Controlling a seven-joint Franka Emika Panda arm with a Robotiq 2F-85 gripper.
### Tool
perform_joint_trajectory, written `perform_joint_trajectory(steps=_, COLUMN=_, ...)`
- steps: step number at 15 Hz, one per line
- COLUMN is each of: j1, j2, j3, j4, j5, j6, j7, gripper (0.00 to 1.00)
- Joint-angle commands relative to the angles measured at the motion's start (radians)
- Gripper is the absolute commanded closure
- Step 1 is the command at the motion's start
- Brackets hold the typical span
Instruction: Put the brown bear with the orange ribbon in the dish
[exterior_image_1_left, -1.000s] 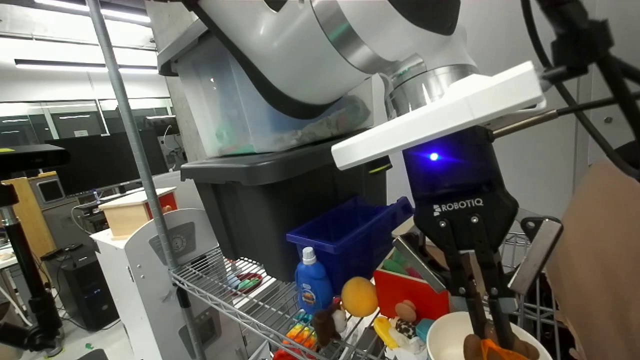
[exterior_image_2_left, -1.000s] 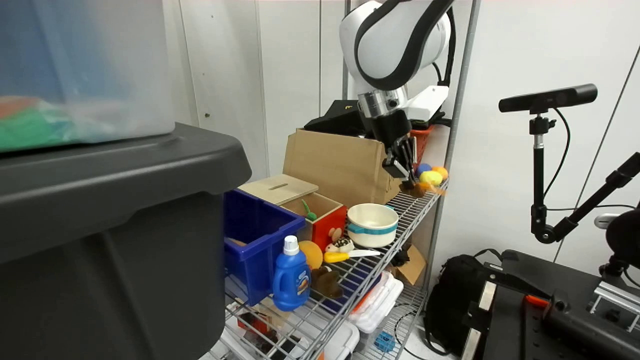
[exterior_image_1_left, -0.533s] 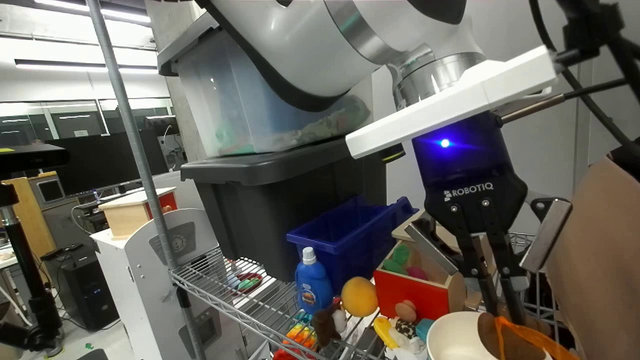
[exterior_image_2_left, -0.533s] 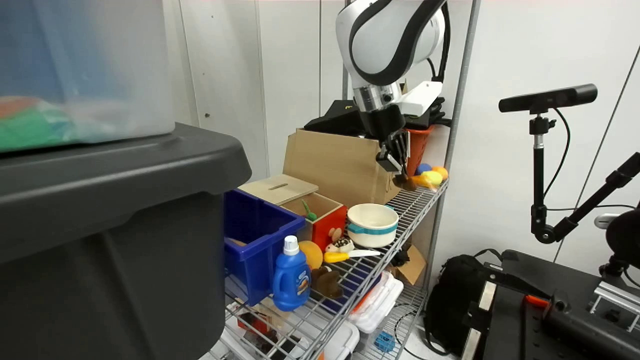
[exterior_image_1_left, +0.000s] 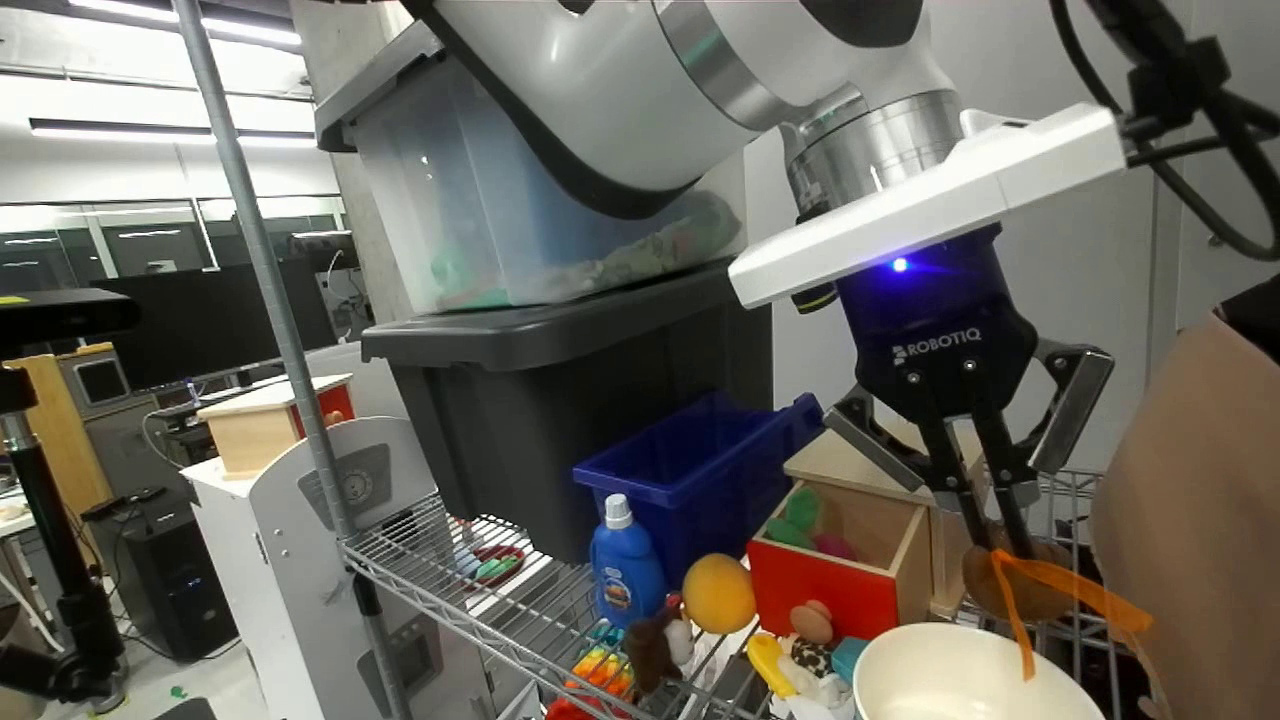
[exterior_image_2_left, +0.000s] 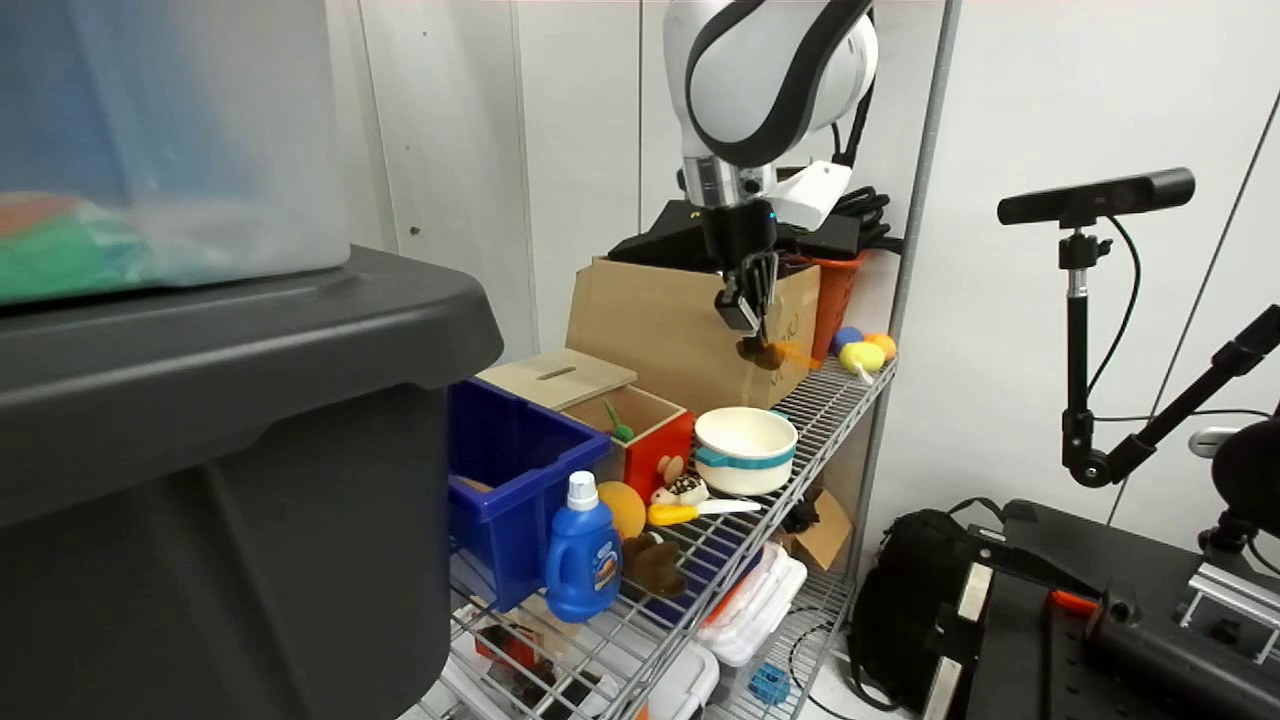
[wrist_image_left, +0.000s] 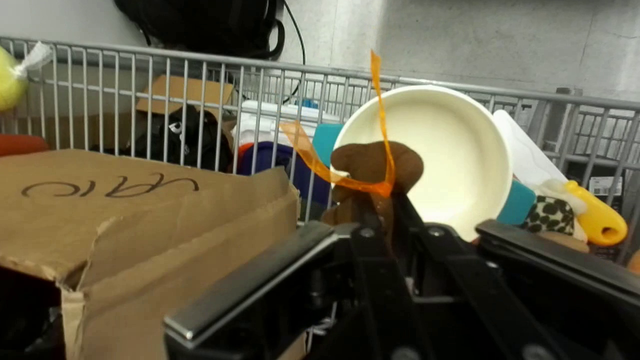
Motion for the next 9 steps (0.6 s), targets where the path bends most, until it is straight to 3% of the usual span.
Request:
perform_joint_trajectory(steps=1, j1=-0.04, j2=0.015, j3=0.04, j4=0.01, j5=0.045, j6=0.06, j7=-0.076, gripper=0.97)
perform_joint_trajectory(steps=9, j1=-0.073, j2=0.04, j3=0.081, j4=0.01, j5=0.129, j6=0.081, j7=-0.165, gripper=0.97)
